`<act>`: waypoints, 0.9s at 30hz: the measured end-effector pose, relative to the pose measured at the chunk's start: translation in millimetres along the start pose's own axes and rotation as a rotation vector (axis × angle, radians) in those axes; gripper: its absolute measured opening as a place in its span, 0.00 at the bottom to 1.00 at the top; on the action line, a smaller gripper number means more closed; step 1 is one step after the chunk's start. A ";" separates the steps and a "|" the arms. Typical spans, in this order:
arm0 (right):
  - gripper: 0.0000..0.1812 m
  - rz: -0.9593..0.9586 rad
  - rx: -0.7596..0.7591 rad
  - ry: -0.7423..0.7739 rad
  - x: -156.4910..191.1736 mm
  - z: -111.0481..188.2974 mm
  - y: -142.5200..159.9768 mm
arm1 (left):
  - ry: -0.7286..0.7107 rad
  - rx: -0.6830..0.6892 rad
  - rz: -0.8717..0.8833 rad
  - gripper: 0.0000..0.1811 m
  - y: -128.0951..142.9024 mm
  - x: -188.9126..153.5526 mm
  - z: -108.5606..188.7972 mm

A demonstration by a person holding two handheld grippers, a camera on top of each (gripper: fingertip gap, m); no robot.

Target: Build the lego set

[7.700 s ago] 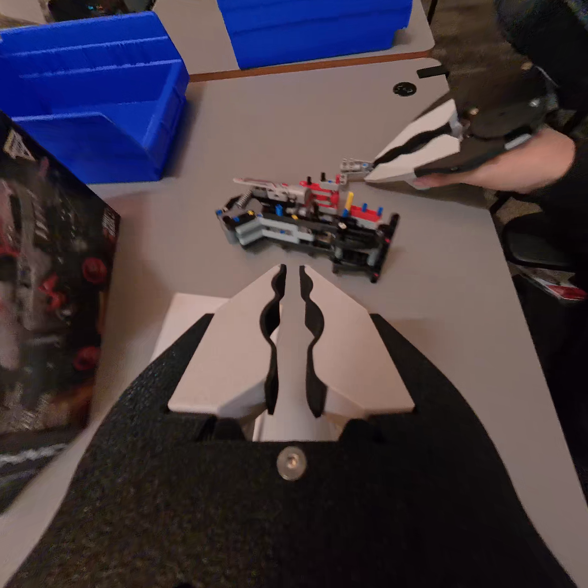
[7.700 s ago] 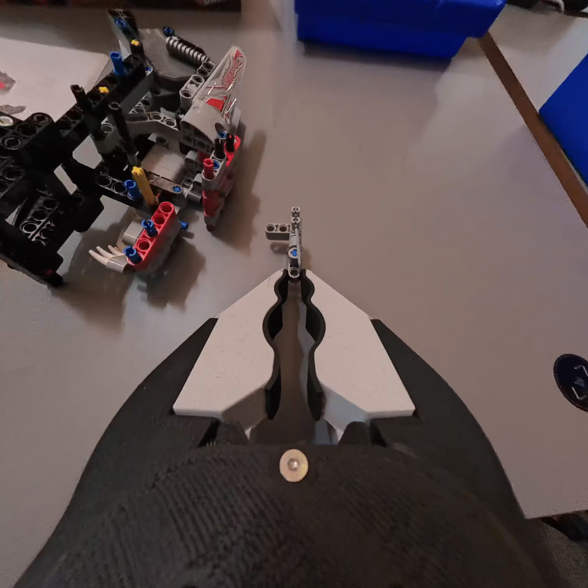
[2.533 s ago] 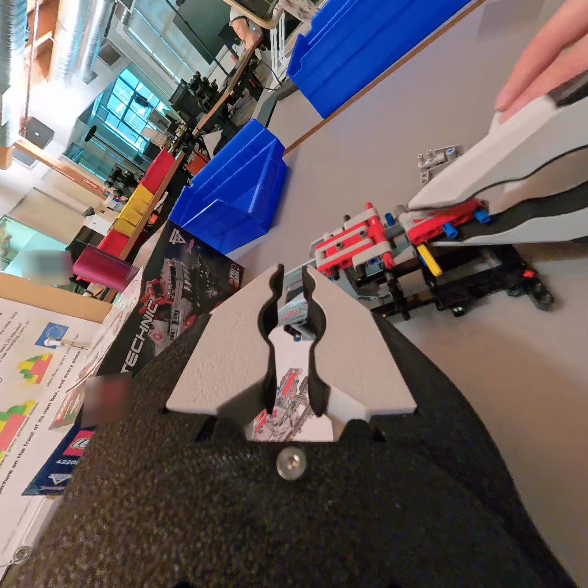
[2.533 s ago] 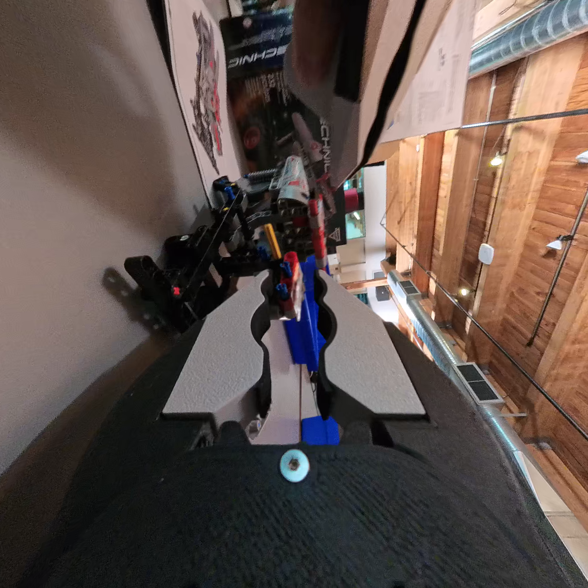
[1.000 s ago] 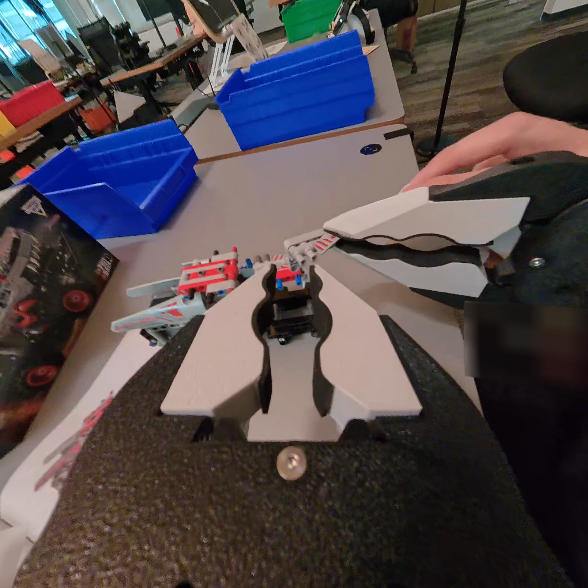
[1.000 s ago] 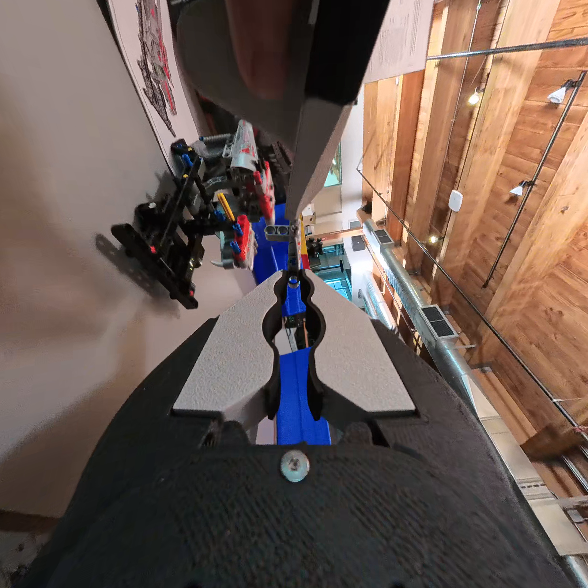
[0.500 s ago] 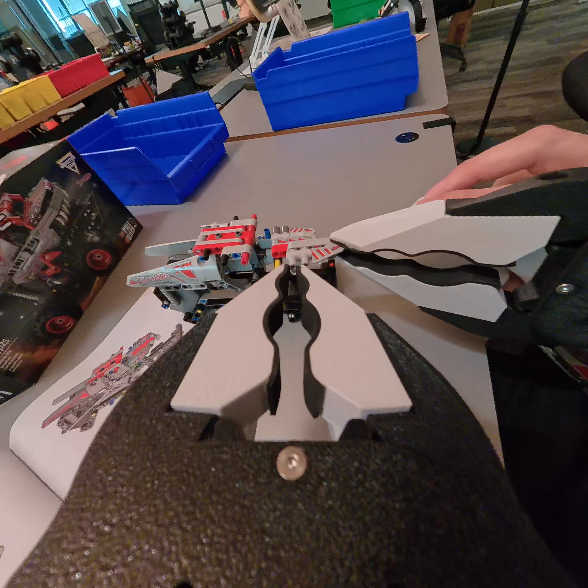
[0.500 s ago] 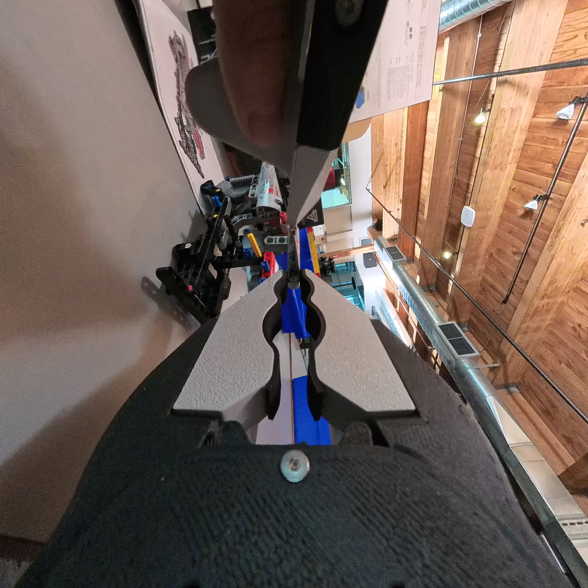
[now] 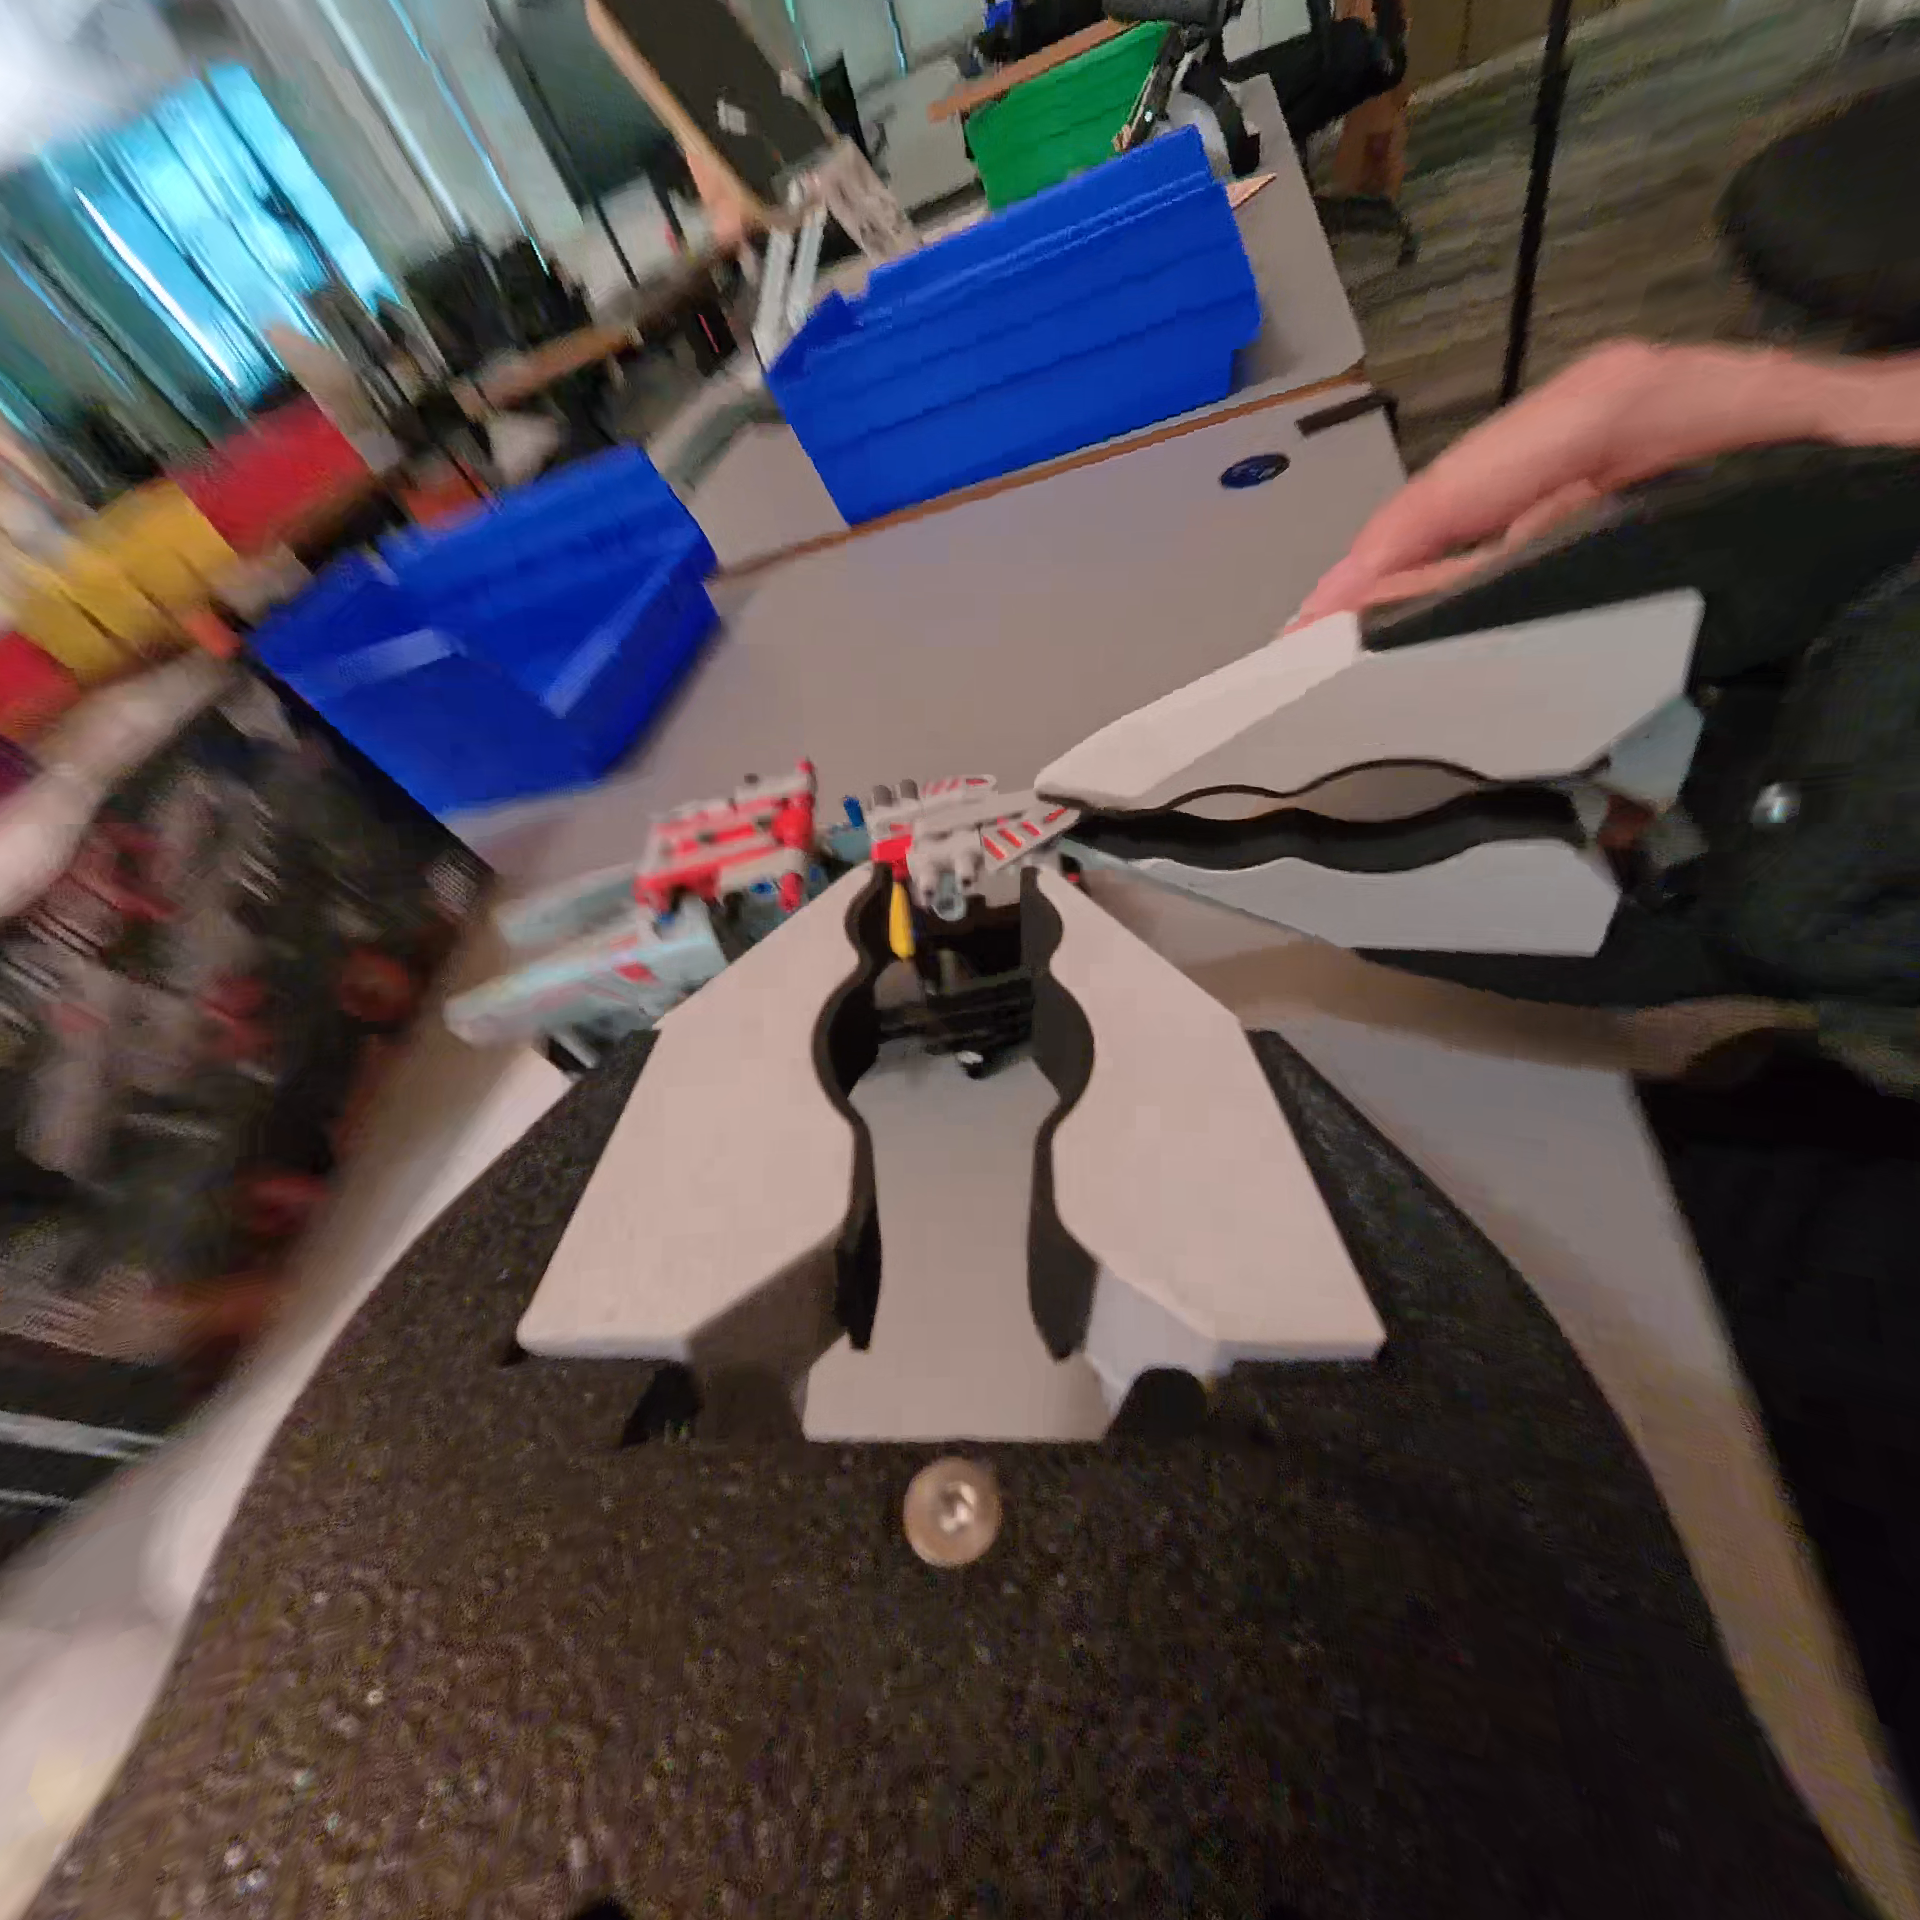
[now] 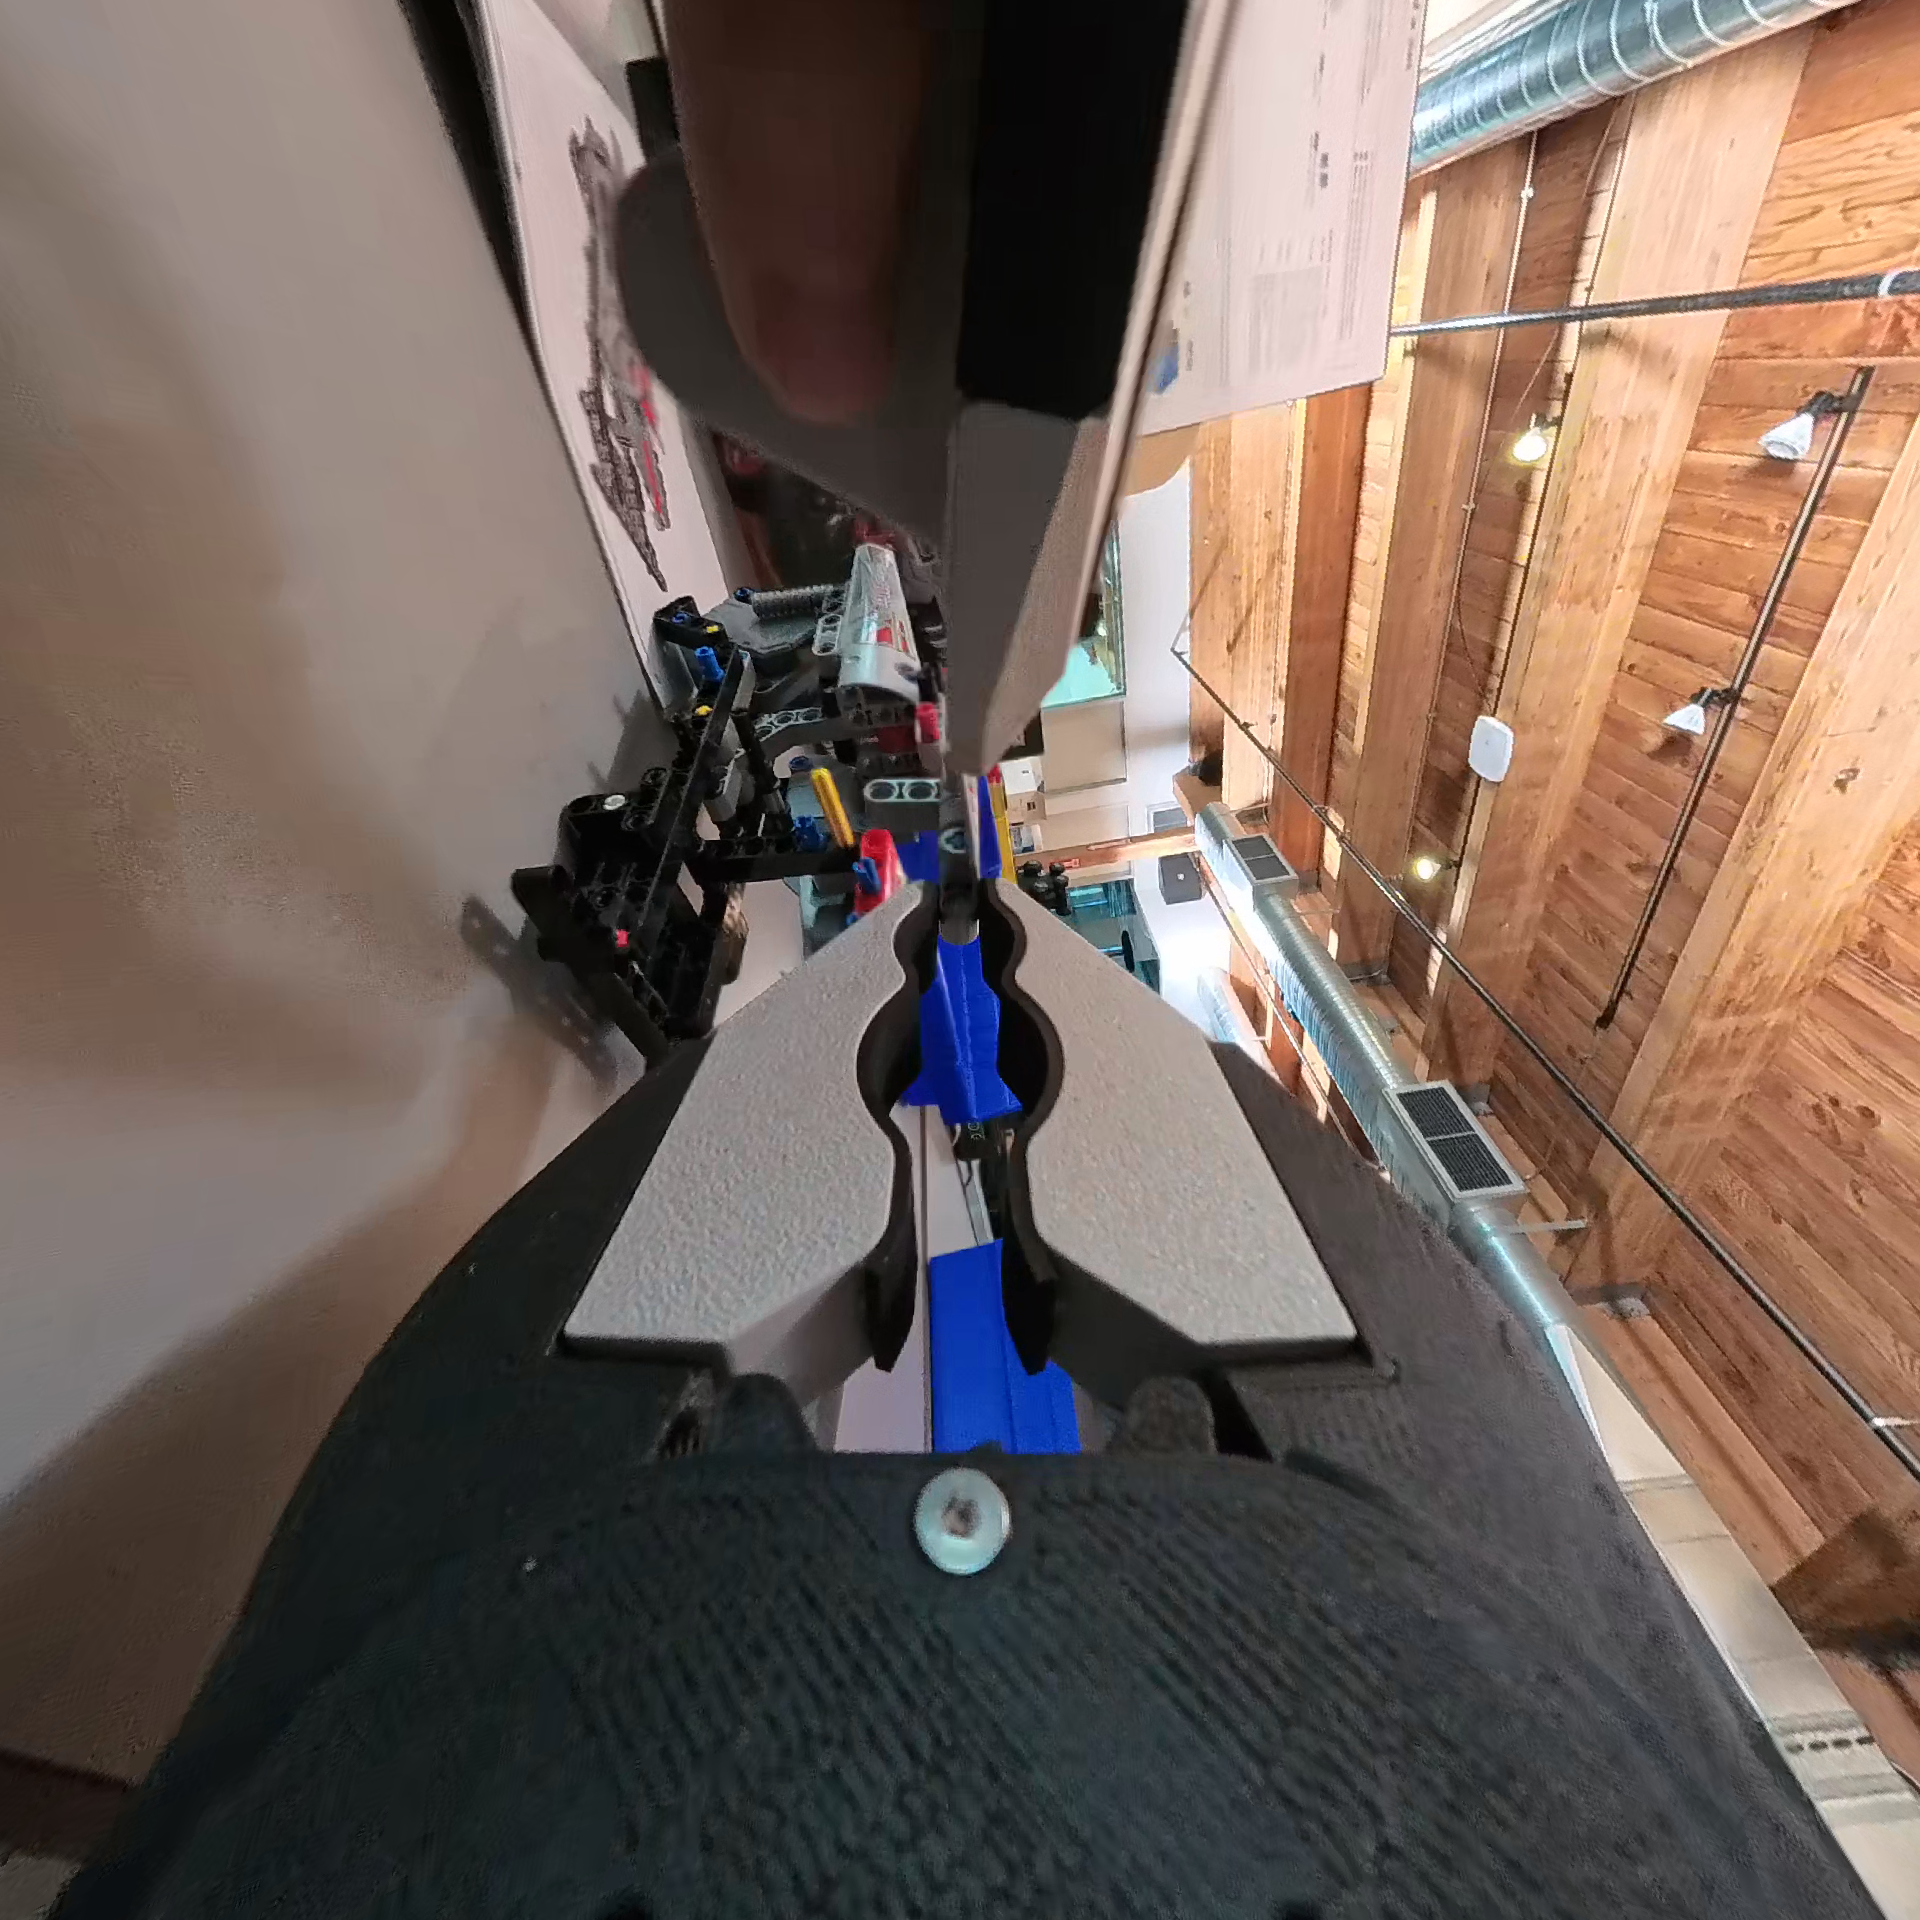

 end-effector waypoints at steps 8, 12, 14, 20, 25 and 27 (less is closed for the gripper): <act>0.03 0.003 -0.022 -0.040 4.0 0.5 -4.8 | -0.199 0.086 -0.915 0.06 3.7 -16.5 -3.9; 0.03 0.013 -0.015 -0.047 5.4 -0.1 -2.5 | -0.222 0.036 -0.988 0.00 -1.6 -22.0 -4.8; 0.03 0.000 -0.007 -0.052 5.3 -0.6 1.2 | -0.233 0.060 -1.006 0.00 1.8 -17.3 -6.5; 0.03 -0.019 -0.051 -0.053 2.4 0.3 -1.6 | -0.210 0.024 -1.126 0.04 7.8 -17.4 -7.1; 0.03 -0.029 -0.066 -0.061 3.4 0.8 -3.3 | -0.225 0.019 -1.193 0.00 10.2 -17.4 -10.4; 0.03 -0.051 -0.070 -0.061 2.3 1.0 -2.1 | -0.232 0.004 -1.195 0.00 9.4 -17.4 -11.4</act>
Point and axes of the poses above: each gripper's, where its closed fingertips meet, z back along the fingers, y out of its underside, x = y × z across the jaws, the point moved 5 cm from there along z, back along the fingers, and after that the axes turned 2 degrees about y, right-handed, at the moved point
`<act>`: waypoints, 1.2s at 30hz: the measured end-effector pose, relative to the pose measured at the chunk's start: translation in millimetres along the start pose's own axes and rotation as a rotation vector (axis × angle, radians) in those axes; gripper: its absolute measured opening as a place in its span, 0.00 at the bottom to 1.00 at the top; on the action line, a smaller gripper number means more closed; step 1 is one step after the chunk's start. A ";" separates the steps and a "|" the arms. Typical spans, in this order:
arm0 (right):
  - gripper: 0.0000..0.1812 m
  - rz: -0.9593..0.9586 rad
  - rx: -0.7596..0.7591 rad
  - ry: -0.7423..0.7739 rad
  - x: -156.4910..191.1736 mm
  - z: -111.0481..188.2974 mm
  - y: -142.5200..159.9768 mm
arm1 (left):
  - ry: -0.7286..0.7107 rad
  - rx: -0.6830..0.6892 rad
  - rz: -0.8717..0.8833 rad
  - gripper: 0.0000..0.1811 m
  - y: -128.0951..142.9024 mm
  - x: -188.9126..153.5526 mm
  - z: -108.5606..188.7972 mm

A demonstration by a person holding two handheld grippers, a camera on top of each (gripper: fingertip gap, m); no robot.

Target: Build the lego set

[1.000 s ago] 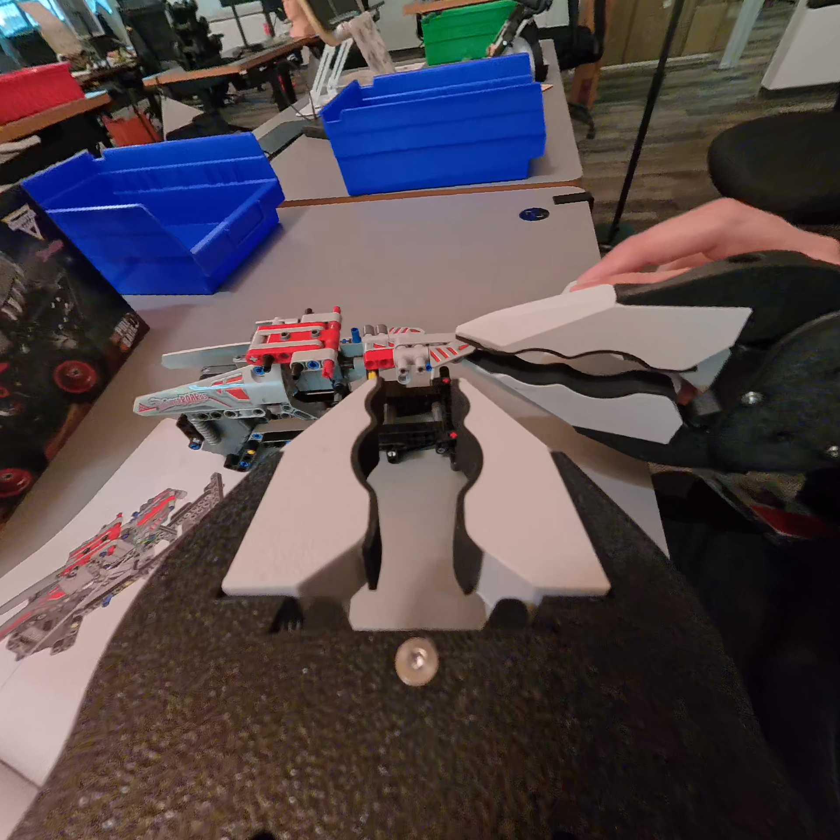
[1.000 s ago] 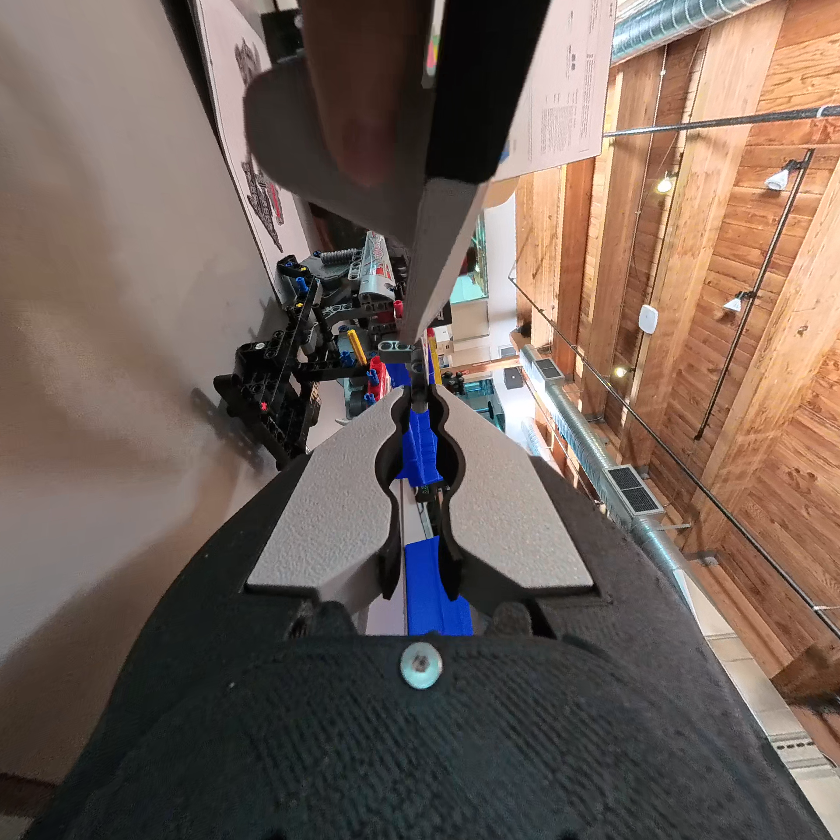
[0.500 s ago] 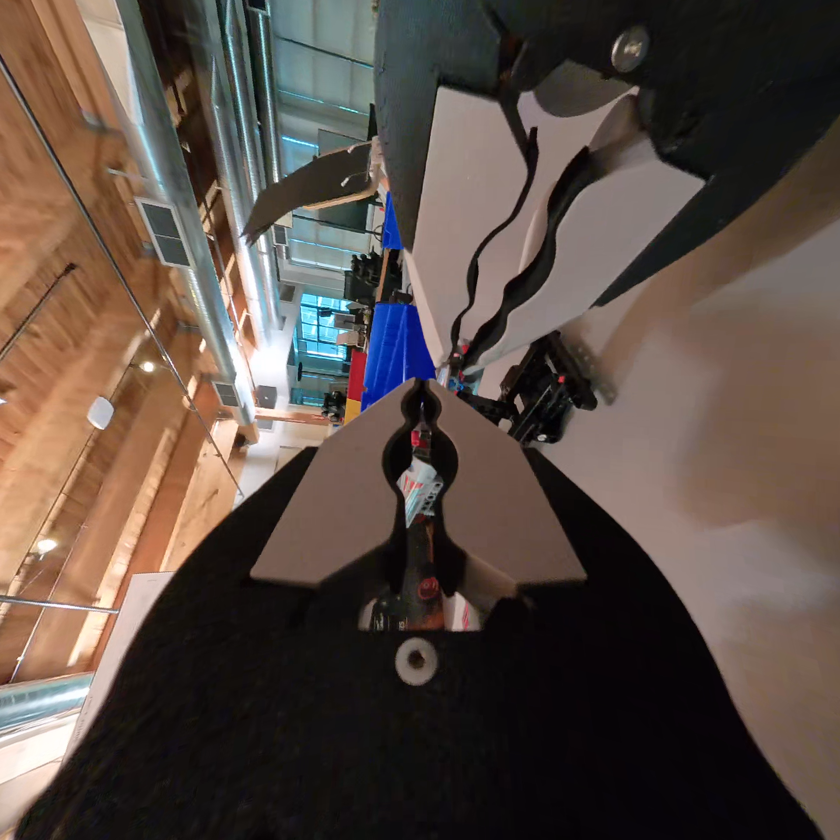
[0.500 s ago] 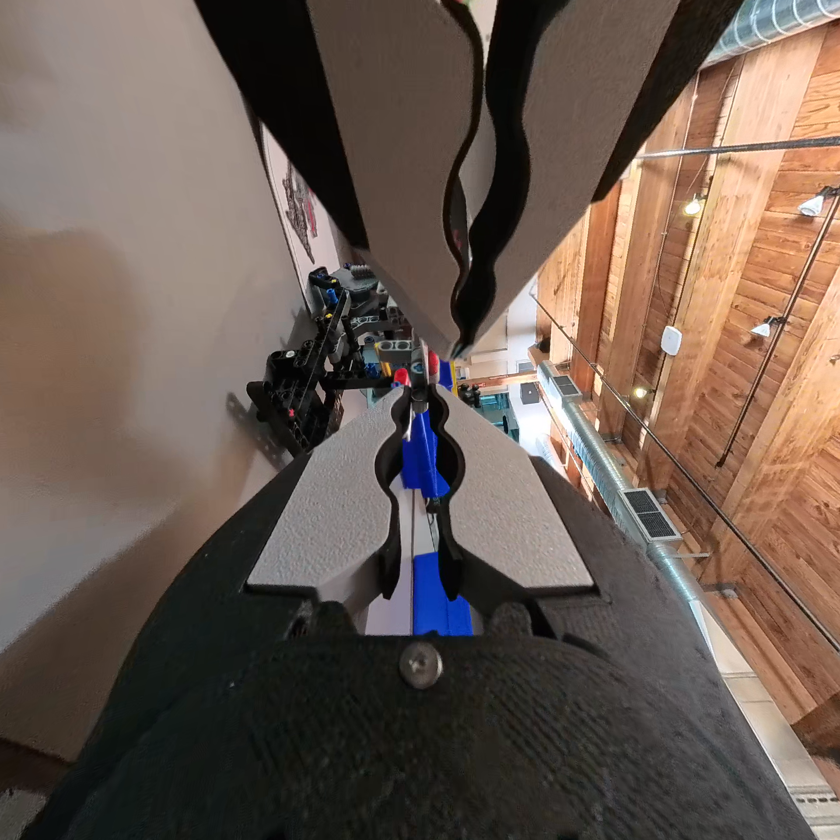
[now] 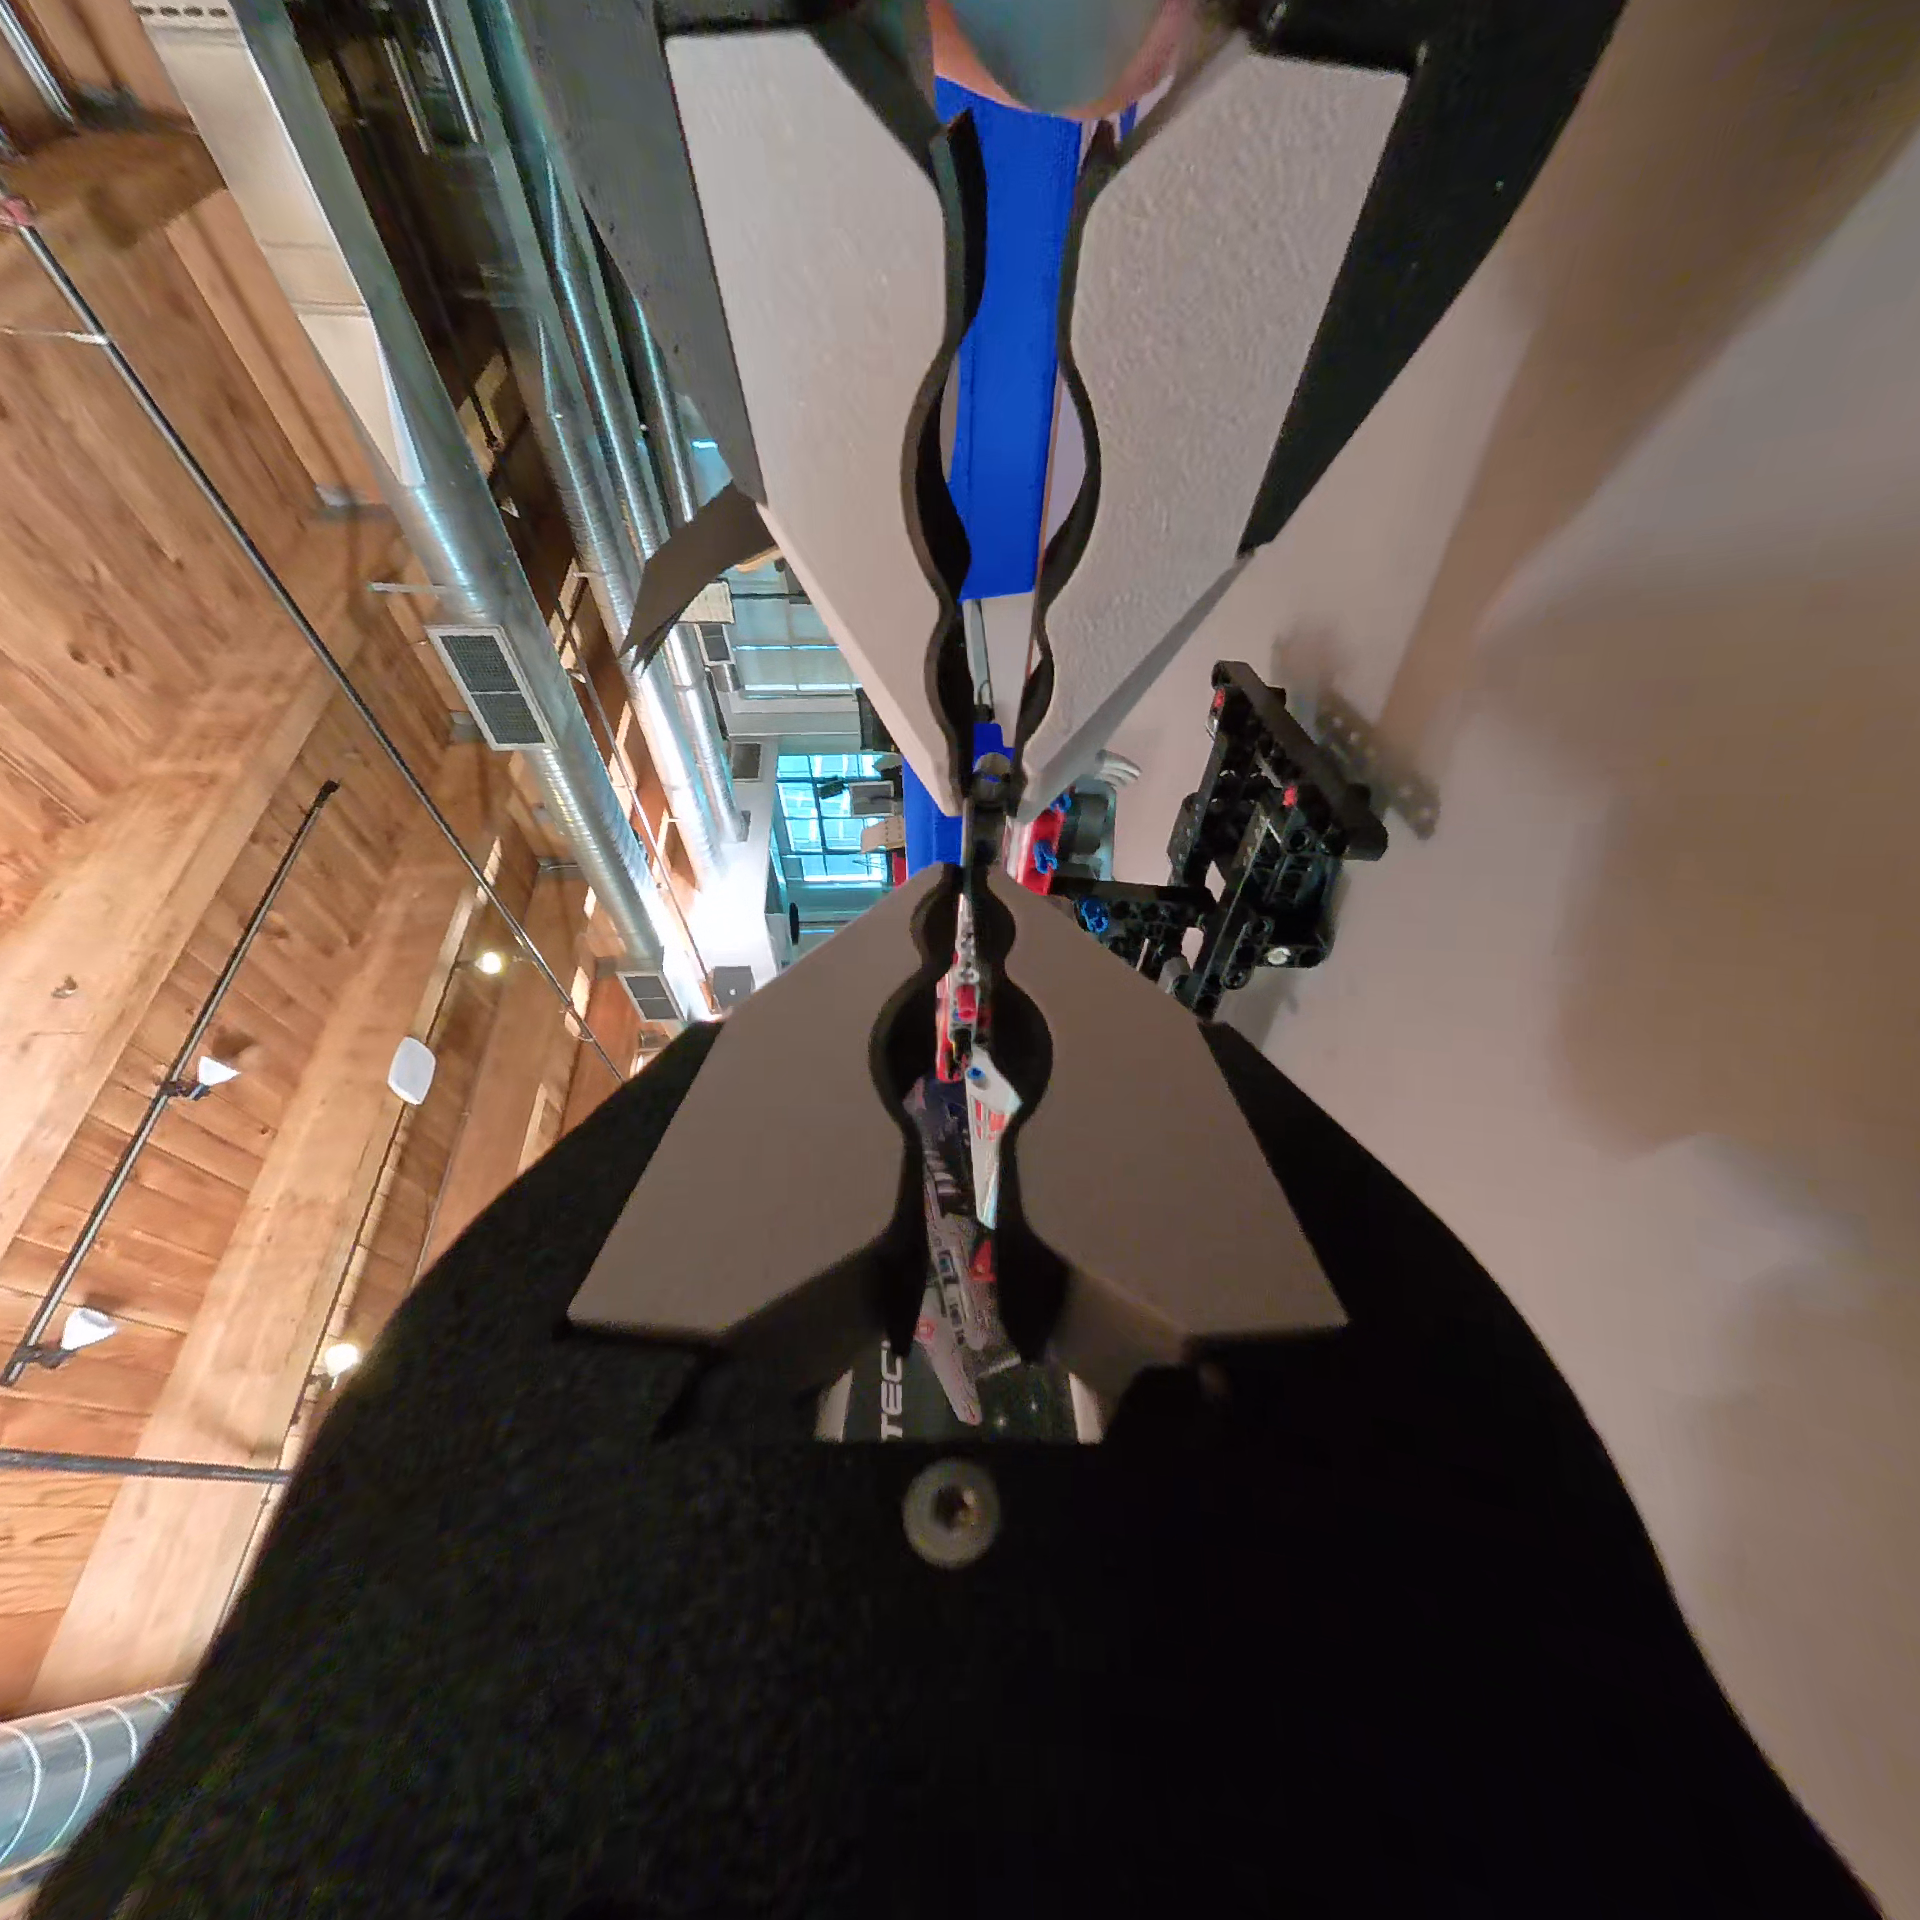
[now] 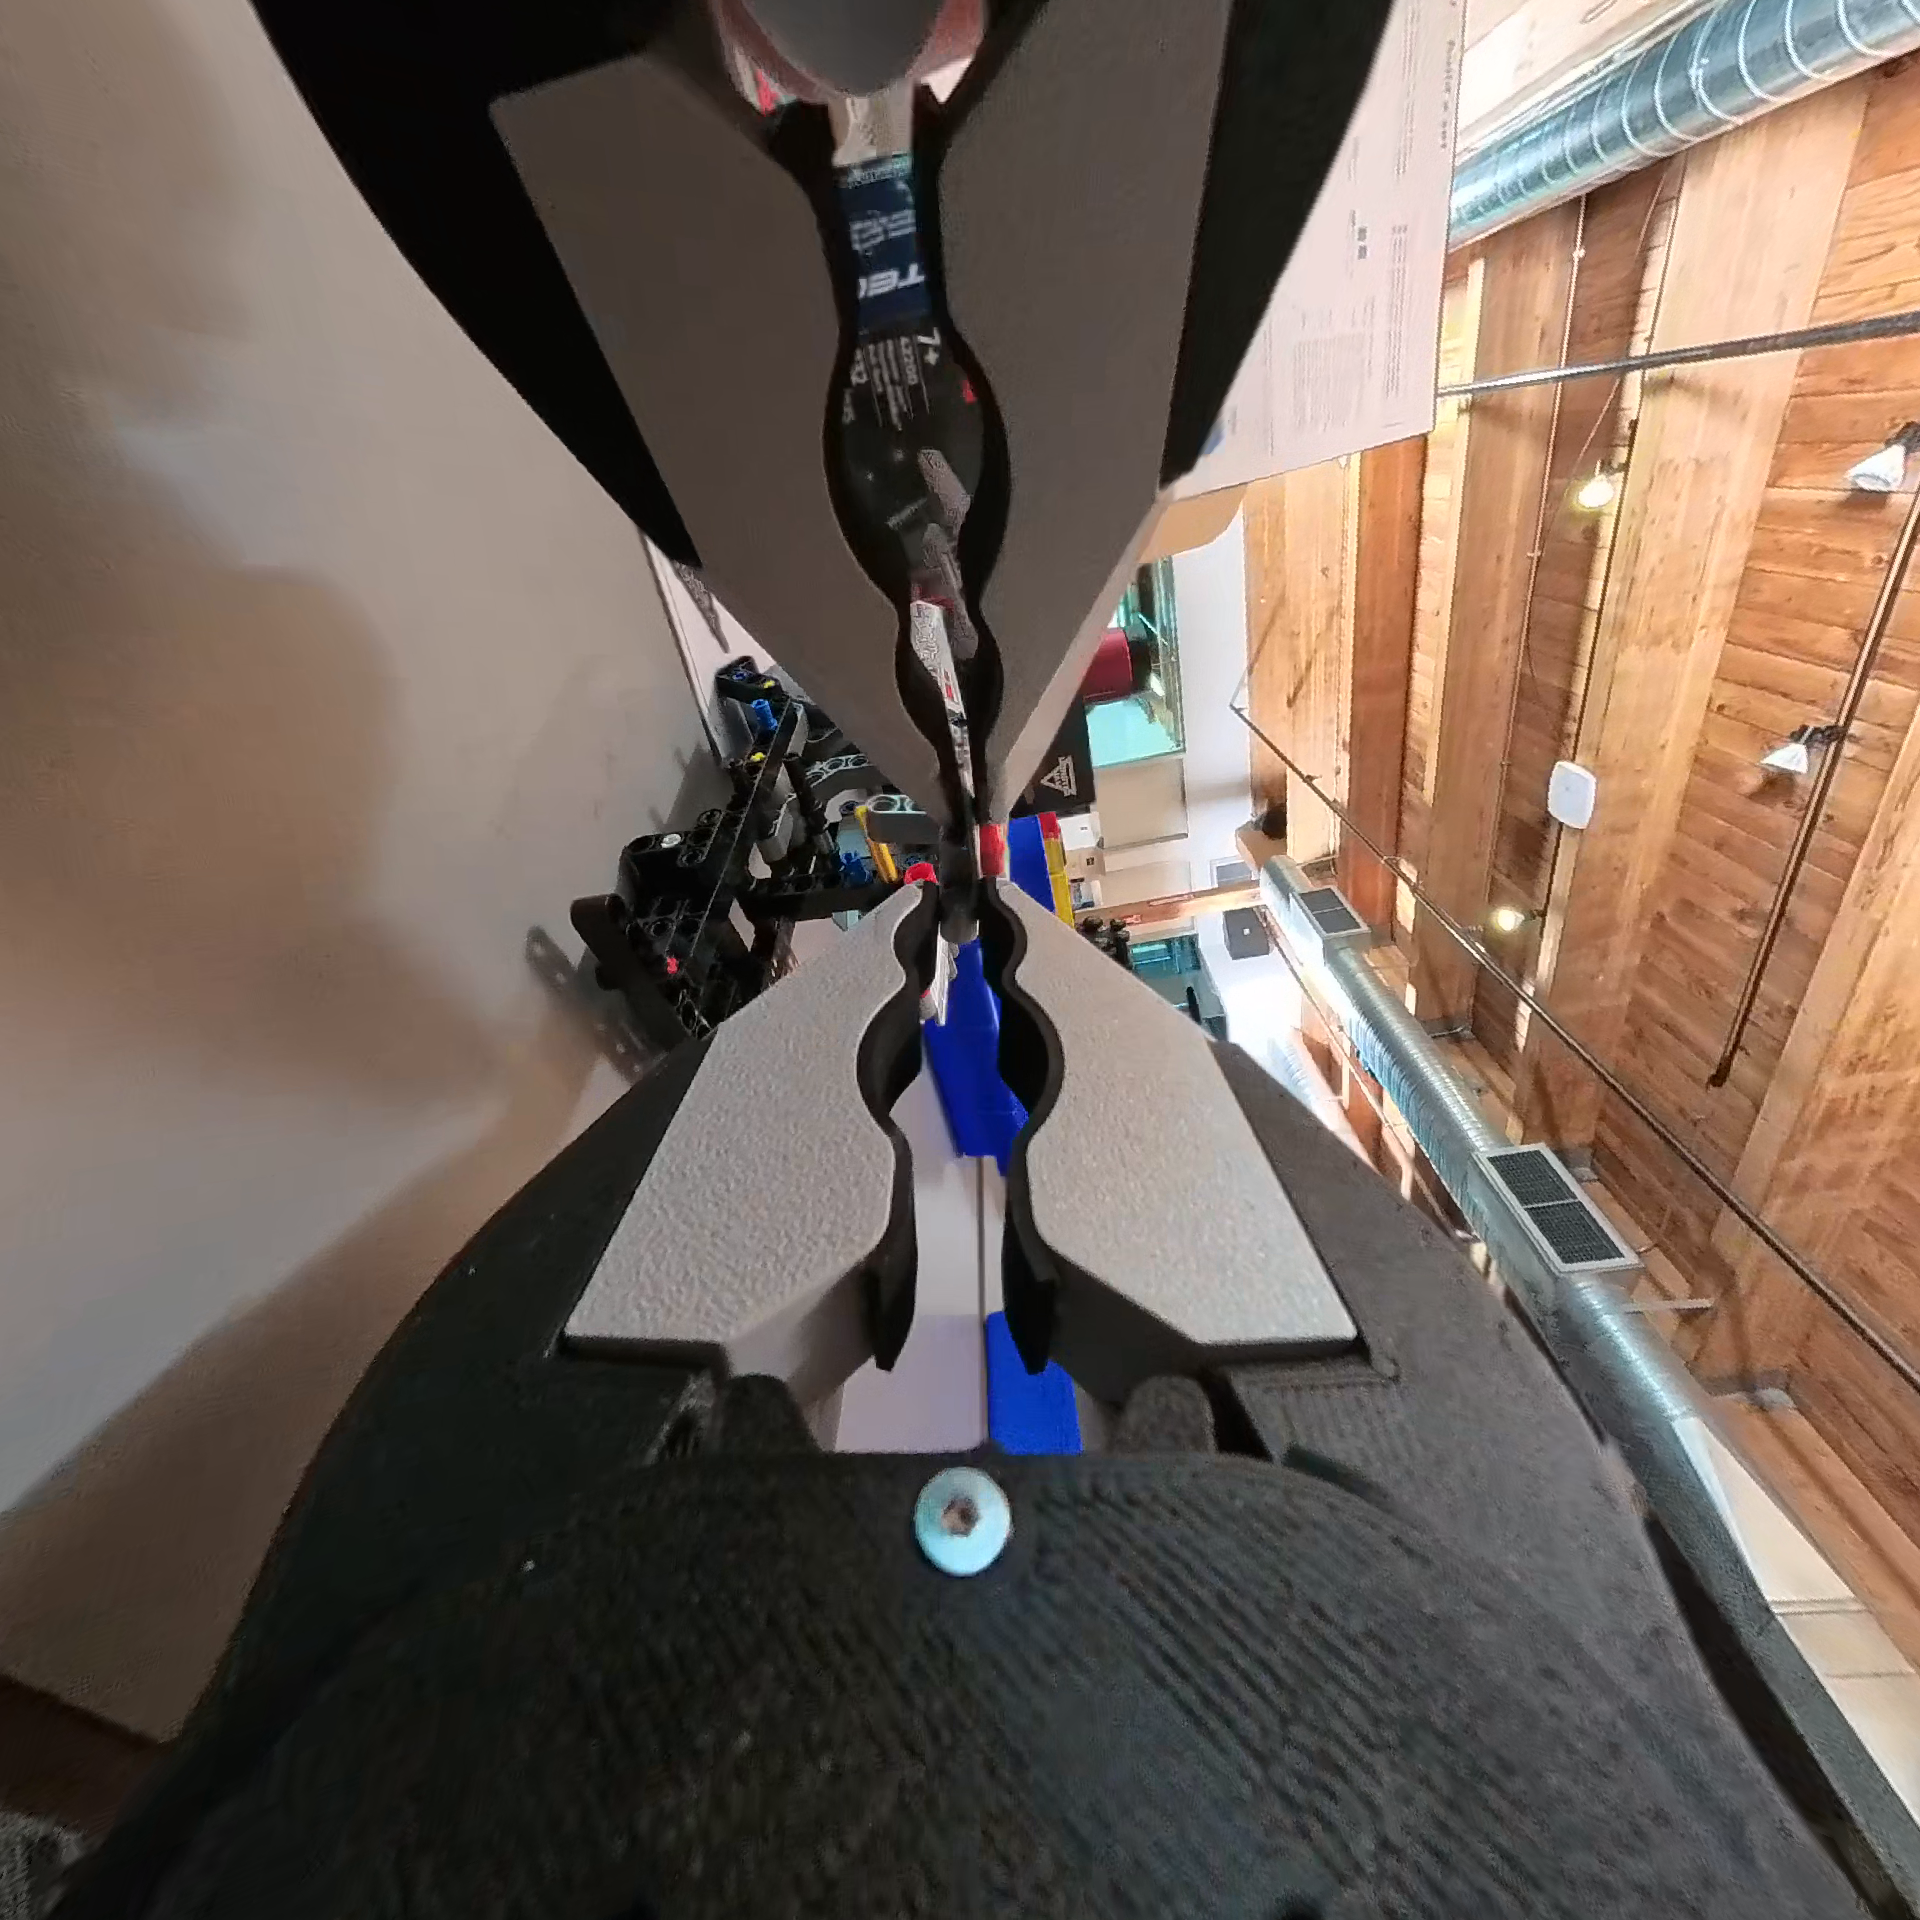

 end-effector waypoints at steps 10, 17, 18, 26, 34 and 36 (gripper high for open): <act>0.19 -0.707 -0.051 -0.203 -20.8 0.5 36.7 | -0.074 0.014 -0.053 0.00 17.4 -3.5 -16.3; 0.38 -1.203 -0.020 -0.512 -13.1 -17.6 66.6 | -0.083 0.022 -0.123 0.00 19.3 -14.5 -21.6; 0.39 -1.218 -0.012 -0.579 -6.7 -20.7 64.9 | -0.084 0.025 -0.134 0.00 19.4 -16.0 -21.7; 0.33 -1.256 -0.035 -0.640 -4.4 -28.9 56.7 | -0.140 0.030 -0.163 0.00 16.6 -15.6 -23.5; 0.28 -1.269 -0.034 -0.649 -4.5 -31.9 58.1 | -0.154 0.017 -0.148 0.00 16.2 -18.1 -25.1; 0.27 -1.276 -0.031 -0.646 -4.8 -32.6 59.1 | -0.153 0.011 -0.142 0.00 16.6 -19.0 -25.5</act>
Point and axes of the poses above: each gripper's, where its closed fingertips meet, z back along the fingers, y out of its underside, x = y × z across the jaws, the point moved 5 cm from there along z, back along the fingers, and after that the axes turned 2 degrees about y, right-handed, at the moved point
